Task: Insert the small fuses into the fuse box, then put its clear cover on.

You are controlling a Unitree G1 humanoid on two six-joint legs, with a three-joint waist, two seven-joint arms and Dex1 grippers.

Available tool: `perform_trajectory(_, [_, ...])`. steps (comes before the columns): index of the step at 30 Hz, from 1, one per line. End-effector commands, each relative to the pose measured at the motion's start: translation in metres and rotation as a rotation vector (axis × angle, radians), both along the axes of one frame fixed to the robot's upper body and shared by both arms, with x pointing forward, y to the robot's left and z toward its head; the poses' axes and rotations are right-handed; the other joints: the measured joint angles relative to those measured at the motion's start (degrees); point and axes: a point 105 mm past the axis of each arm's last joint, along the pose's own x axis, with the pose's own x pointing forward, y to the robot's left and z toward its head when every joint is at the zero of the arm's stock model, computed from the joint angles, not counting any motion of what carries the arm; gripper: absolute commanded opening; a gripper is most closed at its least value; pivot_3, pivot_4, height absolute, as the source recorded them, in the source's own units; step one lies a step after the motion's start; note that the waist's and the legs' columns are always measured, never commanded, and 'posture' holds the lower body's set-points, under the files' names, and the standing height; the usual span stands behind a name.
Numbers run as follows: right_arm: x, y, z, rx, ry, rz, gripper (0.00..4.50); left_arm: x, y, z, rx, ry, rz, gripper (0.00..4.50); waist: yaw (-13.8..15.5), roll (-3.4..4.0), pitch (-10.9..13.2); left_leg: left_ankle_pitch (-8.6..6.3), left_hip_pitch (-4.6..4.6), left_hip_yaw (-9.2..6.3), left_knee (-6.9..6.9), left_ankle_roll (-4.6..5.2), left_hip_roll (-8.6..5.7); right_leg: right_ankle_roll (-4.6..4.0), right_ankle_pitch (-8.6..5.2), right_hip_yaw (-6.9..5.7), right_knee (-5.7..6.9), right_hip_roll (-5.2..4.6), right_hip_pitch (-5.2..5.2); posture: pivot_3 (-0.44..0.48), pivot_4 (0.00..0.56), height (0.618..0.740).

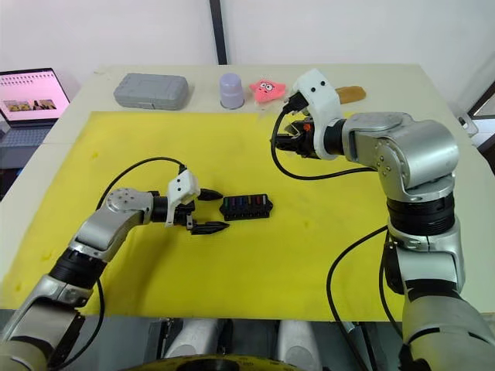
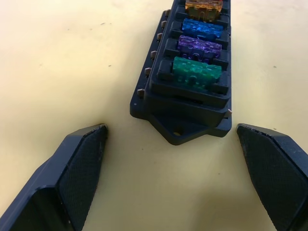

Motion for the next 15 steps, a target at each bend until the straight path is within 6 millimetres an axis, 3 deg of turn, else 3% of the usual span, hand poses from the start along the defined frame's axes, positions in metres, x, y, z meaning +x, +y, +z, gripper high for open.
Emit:
perform_trajectory(1, [-0.004, 0.000, 0.018, 0.018, -0.083, 0.007, 1.70, -0.004, -0.011, -0.003, 0.015, 0.017, -0.089, 4.50, 0.01, 0.00, 0.00, 0.00, -0.01, 0.00, 0.00, 0.00, -0.01, 0.00, 0.00, 0.00, 0.00, 0.00, 0.00, 0.000, 0.150, 0.740])
perform_trajectory(15, [-0.007, -0.006, 0.014, 0.004, -0.086, -0.018, 1.70, 0.000, -0.034, -0.007, -0.027, 0.003, -0.123, 4.50, 0.17, -0.01, 0.00, 0.07, -0.01, -0.07, 0.02, 0.16, -0.17, 0.01, 0.00, -0.05, 0.00, -0.30, 0.10, 0.000, 0.150, 0.740])
